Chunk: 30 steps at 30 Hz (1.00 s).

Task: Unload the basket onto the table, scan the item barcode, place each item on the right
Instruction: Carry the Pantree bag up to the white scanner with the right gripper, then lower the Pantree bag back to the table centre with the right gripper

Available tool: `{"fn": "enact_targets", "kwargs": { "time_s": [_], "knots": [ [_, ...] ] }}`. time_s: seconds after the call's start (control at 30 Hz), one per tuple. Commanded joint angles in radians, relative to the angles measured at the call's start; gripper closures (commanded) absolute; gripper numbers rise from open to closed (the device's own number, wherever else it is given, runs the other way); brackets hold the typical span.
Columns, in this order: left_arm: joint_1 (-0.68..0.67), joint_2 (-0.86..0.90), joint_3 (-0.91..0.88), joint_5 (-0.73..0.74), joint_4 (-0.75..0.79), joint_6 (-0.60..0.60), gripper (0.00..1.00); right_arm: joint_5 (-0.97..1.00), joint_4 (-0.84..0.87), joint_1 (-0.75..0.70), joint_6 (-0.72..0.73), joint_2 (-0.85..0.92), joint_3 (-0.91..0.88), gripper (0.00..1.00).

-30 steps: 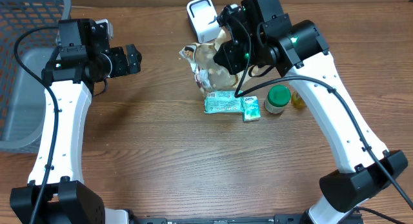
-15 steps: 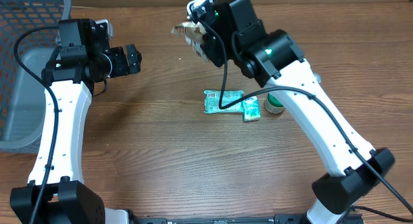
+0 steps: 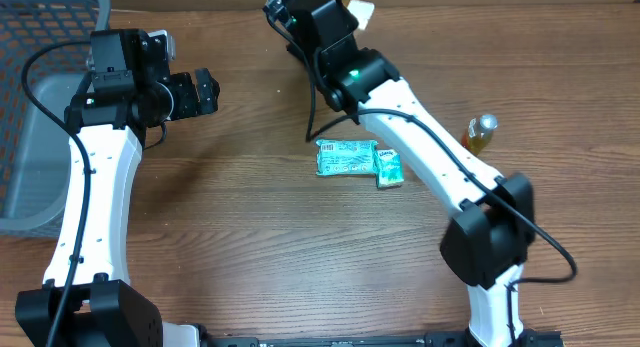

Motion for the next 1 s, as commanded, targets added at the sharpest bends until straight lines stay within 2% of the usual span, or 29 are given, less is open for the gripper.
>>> {"fn": "enact_targets", "kwargs": {
  "time_s": [0.0, 0.23, 0.43, 0.73, 0.97],
  "knots": [
    [-0.007, 0.003, 0.002, -0.005, 0.002, -0.006, 0.0, 0.103, 0.125, 0.004, -0.092, 0.055, 0.019, 0.96],
    [-0.007, 0.003, 0.002, -0.005, 0.002, -0.006, 0.01, 0.147, 0.372, -0.006, -0.109, 0.154, 0.019, 0.96],
    [-0.008, 0.003, 0.002, -0.005, 0.002, -0.006, 0.0, 0.177, 0.5, -0.011, -0.109, 0.216, 0.019, 0.96],
    [-0.007, 0.003, 0.002, -0.005, 0.002, -0.006, 0.01, 0.191, 0.568, -0.03, -0.107, 0.275, 0.019, 0.96],
    [-0.007, 0.003, 0.002, -0.005, 0.002, -0.006, 0.0, 0.187, 0.539, -0.036, 0.014, 0.295, 0.019, 0.96]
  ]
}}
